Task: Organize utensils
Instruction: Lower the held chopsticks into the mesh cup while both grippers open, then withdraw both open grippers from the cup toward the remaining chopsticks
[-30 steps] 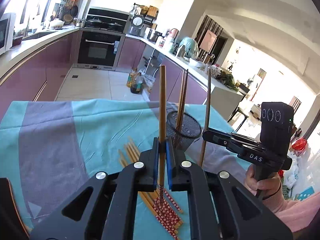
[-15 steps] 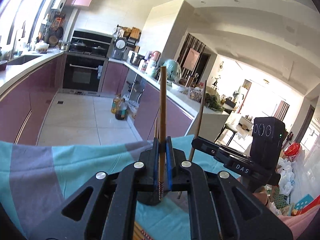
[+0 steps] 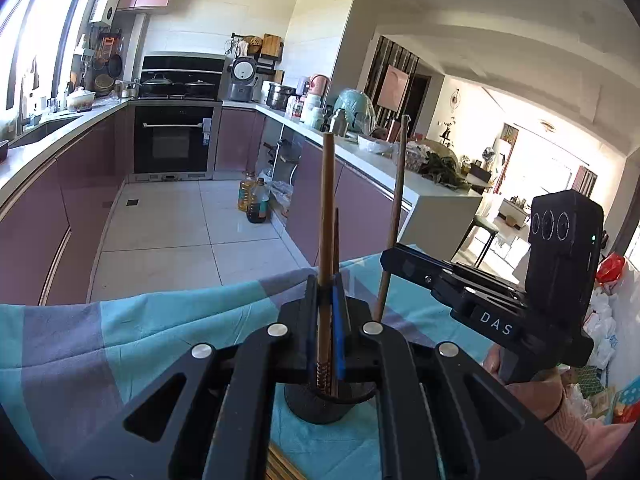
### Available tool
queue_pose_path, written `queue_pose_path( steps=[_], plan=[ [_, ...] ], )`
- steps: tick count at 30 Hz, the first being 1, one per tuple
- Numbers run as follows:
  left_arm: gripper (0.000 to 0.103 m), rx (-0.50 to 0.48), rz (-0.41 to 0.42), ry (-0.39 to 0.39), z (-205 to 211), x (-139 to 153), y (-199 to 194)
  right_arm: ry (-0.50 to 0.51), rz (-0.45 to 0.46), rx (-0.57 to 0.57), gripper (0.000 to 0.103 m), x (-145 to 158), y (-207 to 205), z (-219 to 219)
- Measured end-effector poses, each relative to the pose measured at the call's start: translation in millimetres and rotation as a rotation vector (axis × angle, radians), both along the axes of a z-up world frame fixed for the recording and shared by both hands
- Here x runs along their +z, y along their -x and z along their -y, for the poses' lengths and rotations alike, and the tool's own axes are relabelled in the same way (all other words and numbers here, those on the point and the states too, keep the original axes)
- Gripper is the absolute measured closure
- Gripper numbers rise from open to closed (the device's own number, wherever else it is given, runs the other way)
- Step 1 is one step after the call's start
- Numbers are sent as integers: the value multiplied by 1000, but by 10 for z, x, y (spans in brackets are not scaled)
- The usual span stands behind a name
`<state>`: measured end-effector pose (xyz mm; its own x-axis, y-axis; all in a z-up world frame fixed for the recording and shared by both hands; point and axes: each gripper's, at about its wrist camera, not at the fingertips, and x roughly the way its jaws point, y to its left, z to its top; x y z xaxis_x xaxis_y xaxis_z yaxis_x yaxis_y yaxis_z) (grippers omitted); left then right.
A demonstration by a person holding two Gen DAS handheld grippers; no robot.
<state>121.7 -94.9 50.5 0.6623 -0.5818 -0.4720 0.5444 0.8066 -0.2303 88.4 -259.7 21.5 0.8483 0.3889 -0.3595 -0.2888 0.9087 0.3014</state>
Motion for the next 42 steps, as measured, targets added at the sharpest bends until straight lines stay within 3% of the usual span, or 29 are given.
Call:
queue_pose_path(
  steps=[8, 14, 19, 29, 34, 38, 42],
  plan=[
    [96, -36, -62, -82, 186, -283, -98, 35, -134, 24, 97, -245, -65, -2],
    [96, -43, -98, -109, 272, -428, -206, 54, -237, 42, 97, -421, -174, -39],
    [95, -29, -120, -106, 258, -485, -319, 41, -266, 41, 96, -474, -232, -51],
    [90, 13, -124, -80, 64, -533, -284, 38, -263, 50, 93, -487, -261, -115],
    [82, 57, -87, -76, -163, -507, -131, 76, -202, 41, 82, -355, -73, -161],
    [72, 102, -67, -87, -407, -549, 65, 94, -146, 109, 76, -234, 194, -261],
    [69, 139, -90, -120, -636, -711, 208, 123, -144, 207, 72, -266, 400, -444]
  ],
)
